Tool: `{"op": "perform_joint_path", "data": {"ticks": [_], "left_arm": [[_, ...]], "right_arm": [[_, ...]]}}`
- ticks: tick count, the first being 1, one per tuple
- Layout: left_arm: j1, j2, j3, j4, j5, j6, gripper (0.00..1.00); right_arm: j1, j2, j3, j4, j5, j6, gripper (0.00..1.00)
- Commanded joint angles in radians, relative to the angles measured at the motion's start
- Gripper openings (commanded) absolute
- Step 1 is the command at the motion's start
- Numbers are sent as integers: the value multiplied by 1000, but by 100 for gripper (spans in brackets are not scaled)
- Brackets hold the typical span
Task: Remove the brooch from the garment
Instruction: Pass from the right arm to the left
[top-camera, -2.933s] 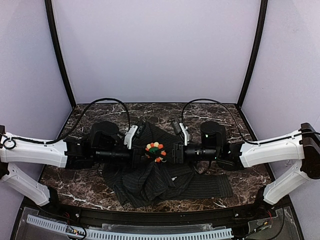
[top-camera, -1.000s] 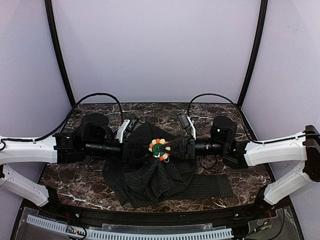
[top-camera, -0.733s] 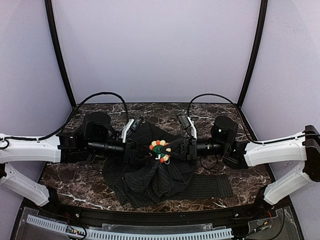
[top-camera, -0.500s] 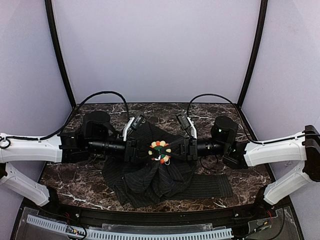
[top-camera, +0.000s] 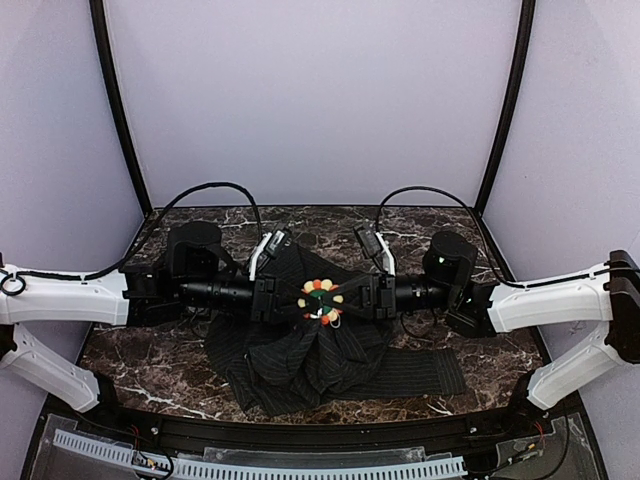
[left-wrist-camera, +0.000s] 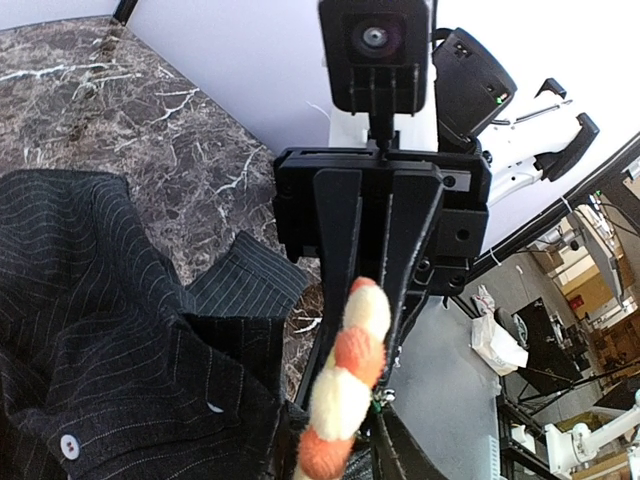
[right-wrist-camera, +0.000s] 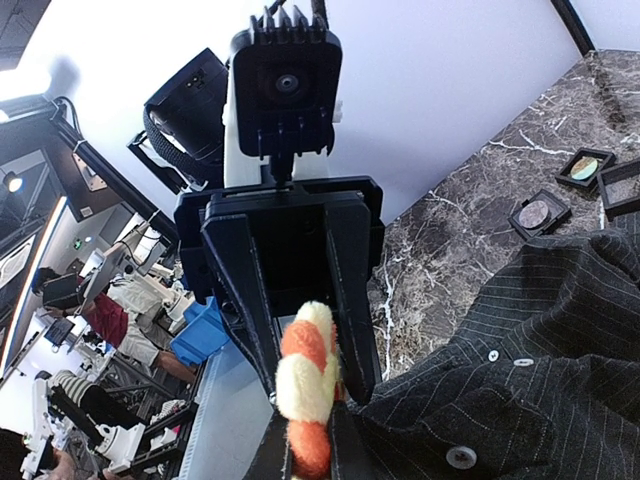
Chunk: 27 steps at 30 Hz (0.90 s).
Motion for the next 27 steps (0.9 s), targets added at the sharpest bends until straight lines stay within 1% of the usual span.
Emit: {"op": "perform_joint_path", "data": {"ticks": [1, 2, 4, 8, 12, 18, 20, 24, 25, 27], "left_arm": [[1, -2, -14, 39, 17, -7, 22], [1, -3, -14, 42, 17, -7, 19], [1, -5, -17, 48, 20, -10, 11], [1, -6, -26, 67, 29, -18, 5], [1, -10, -36, 85, 31, -26, 1], [2, -14, -43, 96, 15, -32, 1], [3, -18, -45, 90, -15, -38, 1], [2, -33, -50, 46, -100, -38, 1], [3, -35, -51, 43, -110, -39, 1], [2, -39, -58, 42, -131, -44, 1]], "right_arm": [[-2, 13, -8, 73, -17, 18, 0], [-2, 14, -8, 75, -16, 18, 0], [-1, 17, -9, 76, -12, 21, 0], [-2, 16, -18, 93, 6, 34, 0], [-3, 18, -25, 109, 14, 47, 0], [-3, 29, -19, 89, 13, 46, 0], [-3, 29, -19, 83, 10, 46, 7], [0, 22, -26, 74, 9, 43, 31], [2, 18, -28, 71, 11, 42, 36], [9, 12, -29, 54, 15, 32, 42]]}}
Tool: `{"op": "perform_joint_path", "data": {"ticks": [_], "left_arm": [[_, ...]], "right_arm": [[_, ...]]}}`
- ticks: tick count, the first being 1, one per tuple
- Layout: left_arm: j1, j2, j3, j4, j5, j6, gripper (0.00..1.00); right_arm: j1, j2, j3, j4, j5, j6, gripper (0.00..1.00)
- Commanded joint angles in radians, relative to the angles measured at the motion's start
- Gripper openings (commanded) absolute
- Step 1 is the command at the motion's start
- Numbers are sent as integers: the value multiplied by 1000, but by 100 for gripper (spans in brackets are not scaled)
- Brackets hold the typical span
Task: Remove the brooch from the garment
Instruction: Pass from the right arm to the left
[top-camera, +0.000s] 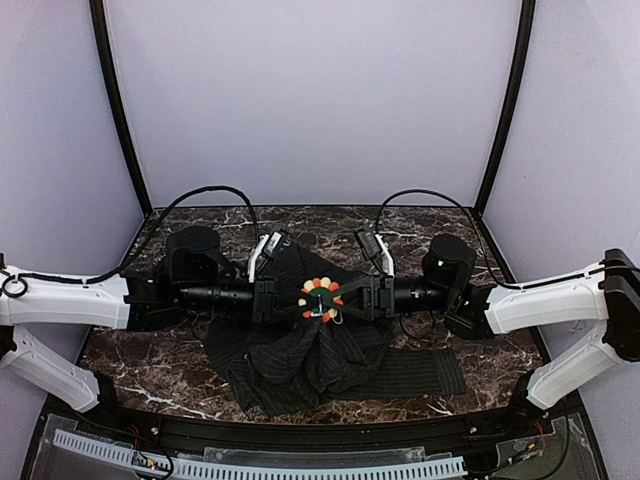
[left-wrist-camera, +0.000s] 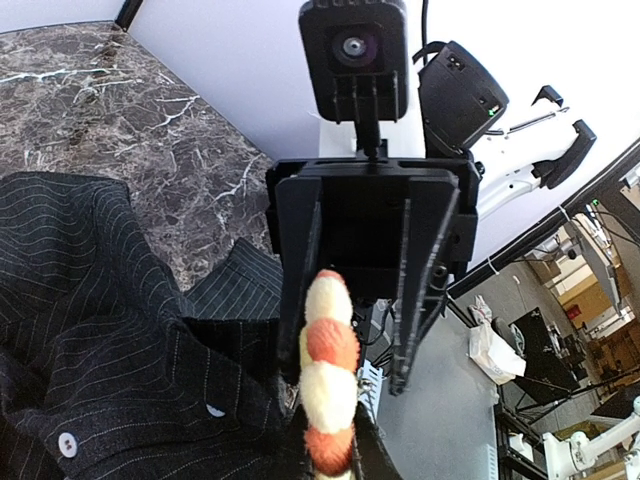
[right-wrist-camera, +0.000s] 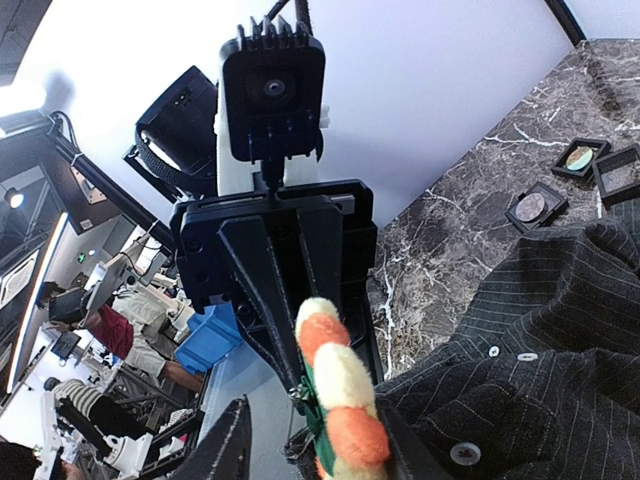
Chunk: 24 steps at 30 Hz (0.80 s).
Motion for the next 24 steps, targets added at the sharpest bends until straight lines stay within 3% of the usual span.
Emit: {"op": "perform_joint_path", "data": {"ticks": [1, 9, 24], "left_arm": [[0, -40, -29, -15, -95, -18, 1], [1, -43, -47, 10, -98, -30, 1], [0, -47, -56, 24, -91, -28, 1]], "right_arm": [[18, -10, -10, -8, 10, -22, 43], [43, 5, -17, -19, 31, -24, 43], [58, 57, 6, -9, 45, -14, 28]]}}
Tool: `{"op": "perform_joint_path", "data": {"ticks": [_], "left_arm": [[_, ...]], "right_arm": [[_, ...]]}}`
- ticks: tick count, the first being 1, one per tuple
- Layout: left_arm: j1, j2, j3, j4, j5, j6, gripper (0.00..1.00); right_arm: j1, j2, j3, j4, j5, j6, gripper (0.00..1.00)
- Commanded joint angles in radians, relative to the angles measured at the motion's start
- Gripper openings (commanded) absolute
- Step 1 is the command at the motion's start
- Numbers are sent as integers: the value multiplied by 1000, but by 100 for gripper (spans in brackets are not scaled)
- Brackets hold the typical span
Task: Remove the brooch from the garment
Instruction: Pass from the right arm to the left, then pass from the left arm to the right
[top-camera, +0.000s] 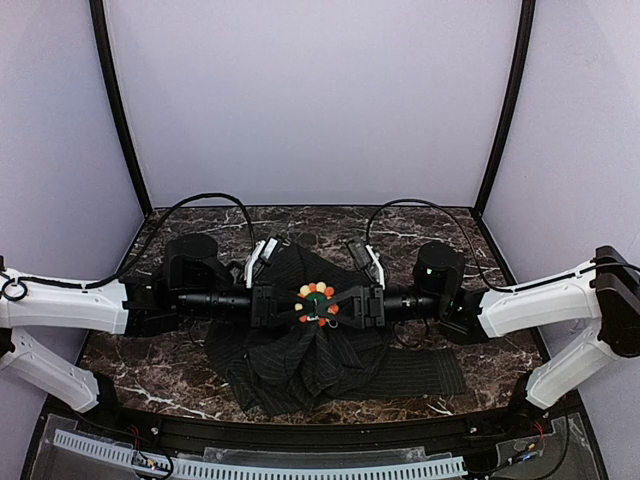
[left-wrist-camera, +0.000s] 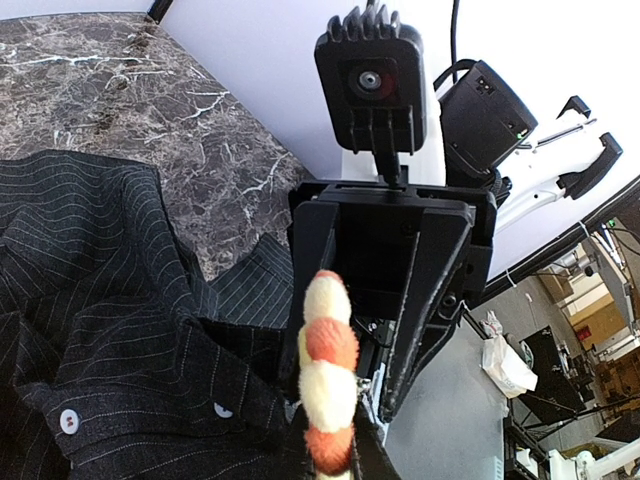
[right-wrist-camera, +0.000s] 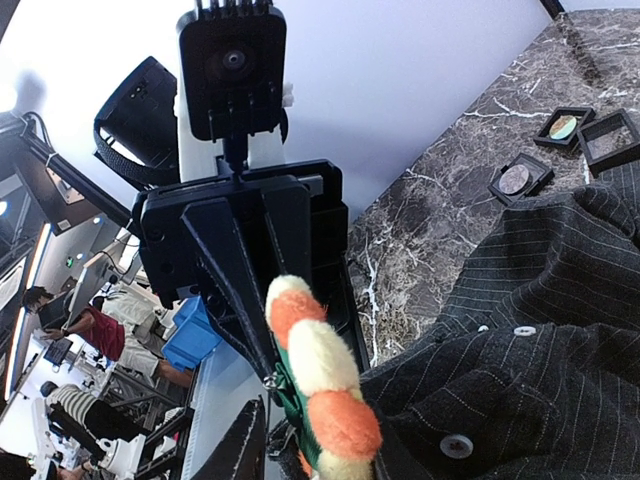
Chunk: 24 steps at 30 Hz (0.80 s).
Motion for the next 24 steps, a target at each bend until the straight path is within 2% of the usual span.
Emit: {"op": "perform_joint_path", "data": {"ticks": [1, 16, 24], "left_arm": [[7, -29, -11, 15, -35, 0, 1], [6, -21, -15, 50, 13, 5, 1], [7, -26, -17, 52, 8, 4, 1]], "right_arm": [[20, 18, 9, 20, -13, -2, 27], [20, 41, 7, 34, 11, 29, 9], [19, 24, -17, 46, 83, 63, 5]]}}
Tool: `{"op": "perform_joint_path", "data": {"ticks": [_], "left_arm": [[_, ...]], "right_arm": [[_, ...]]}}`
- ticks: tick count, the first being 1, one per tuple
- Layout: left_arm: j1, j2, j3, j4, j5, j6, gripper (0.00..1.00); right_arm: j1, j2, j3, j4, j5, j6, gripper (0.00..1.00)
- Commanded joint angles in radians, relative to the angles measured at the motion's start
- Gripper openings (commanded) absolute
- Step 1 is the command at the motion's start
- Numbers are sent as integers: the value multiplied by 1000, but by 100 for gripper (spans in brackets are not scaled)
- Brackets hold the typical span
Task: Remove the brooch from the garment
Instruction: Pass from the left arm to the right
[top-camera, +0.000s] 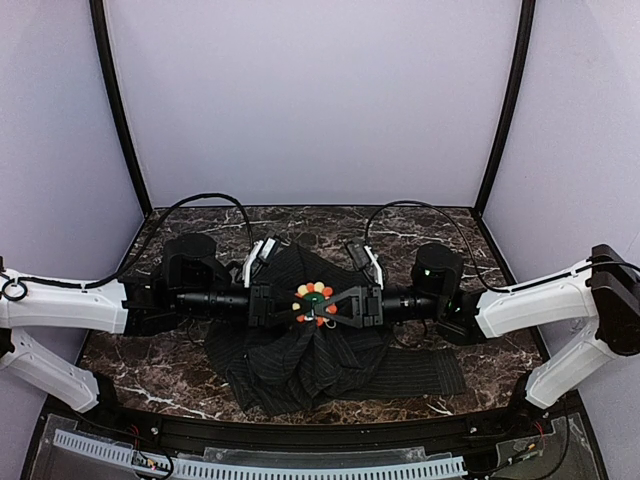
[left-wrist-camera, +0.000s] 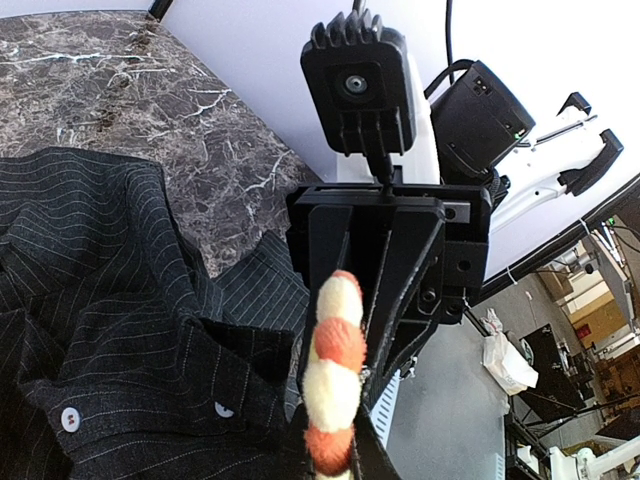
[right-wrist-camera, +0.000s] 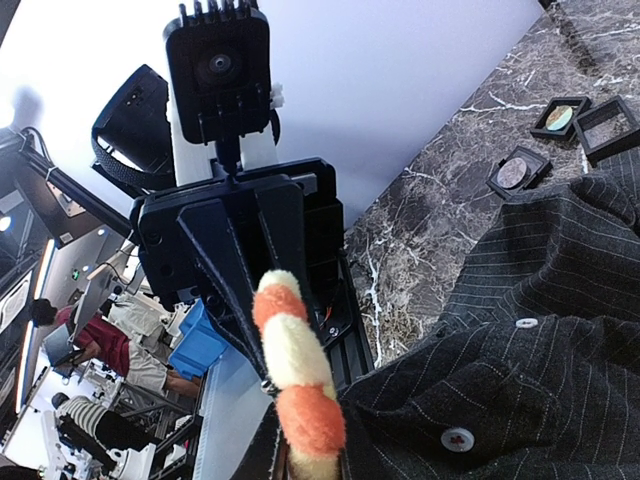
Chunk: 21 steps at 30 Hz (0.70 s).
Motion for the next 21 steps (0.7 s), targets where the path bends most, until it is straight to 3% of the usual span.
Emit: {"op": "perform_joint_path", "data": {"ticks": [1, 21], "left_arm": [[-1, -24, -9, 52, -17, -1, 1], [0, -64, -45, 38, -104, -24, 1]], "right_arm": [[19, 0, -22, 27, 79, 26, 5], [9, -28, -72, 41, 190, 81, 5]]}}
